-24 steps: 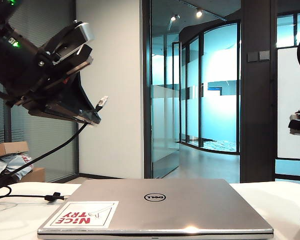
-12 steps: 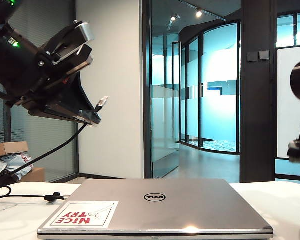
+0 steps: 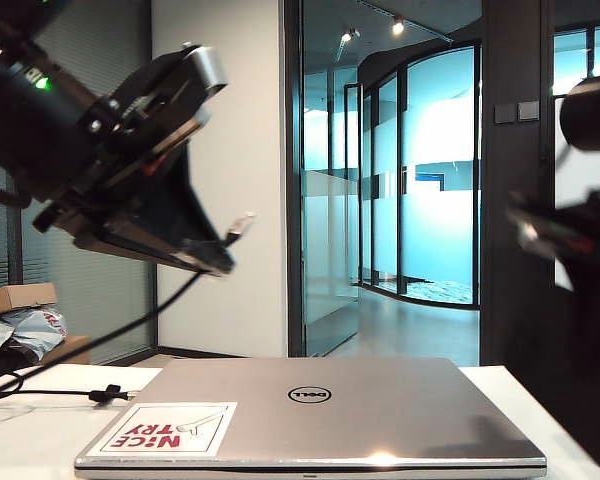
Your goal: Pick up the charging cable and the phone, plug the charging cable into the charging port on the phone, and finally place them back on the table.
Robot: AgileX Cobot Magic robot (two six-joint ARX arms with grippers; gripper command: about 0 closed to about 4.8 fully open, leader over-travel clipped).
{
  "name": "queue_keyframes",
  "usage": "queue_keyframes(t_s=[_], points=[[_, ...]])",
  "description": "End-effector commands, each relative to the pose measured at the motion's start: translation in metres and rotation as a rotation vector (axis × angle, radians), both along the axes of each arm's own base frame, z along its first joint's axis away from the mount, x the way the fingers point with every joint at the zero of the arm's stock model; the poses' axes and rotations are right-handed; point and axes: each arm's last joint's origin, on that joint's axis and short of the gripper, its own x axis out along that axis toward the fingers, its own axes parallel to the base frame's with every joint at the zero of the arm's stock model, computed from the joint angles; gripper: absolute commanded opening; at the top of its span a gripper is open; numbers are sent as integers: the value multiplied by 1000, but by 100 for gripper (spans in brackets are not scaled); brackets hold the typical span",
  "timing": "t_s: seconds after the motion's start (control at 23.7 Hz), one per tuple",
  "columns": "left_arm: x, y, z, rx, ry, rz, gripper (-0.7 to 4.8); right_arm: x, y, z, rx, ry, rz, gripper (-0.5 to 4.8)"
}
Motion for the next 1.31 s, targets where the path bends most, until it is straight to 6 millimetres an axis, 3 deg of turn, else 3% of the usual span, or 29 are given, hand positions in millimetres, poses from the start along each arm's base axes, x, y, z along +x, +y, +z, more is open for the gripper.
queue_keyframes(t_s=[0.04, 0.21, 0.38, 0.76, 1.06, 1.31], points=[[-7, -9, 1, -61, 70, 14, -6, 13, 8, 15, 225, -110, 3, -8], [-26, -27, 0, -133, 194, 6, -6, 35, 19, 33, 557, -259, -12, -6], [-33, -32, 0, -166, 254, 18, -6, 42, 24, 37, 706, -264, -7, -6], [-38, -36, 1, -240, 376, 82, -6, 51, 42, 38, 827, -239, -8, -6], [-37, -38, 3, -266, 367, 81, -6, 48, 61, 29, 843, -169, 27, -6], [-37, -38, 3, -273, 362, 79, -6, 48, 70, 33, 890, -139, 8, -6]])
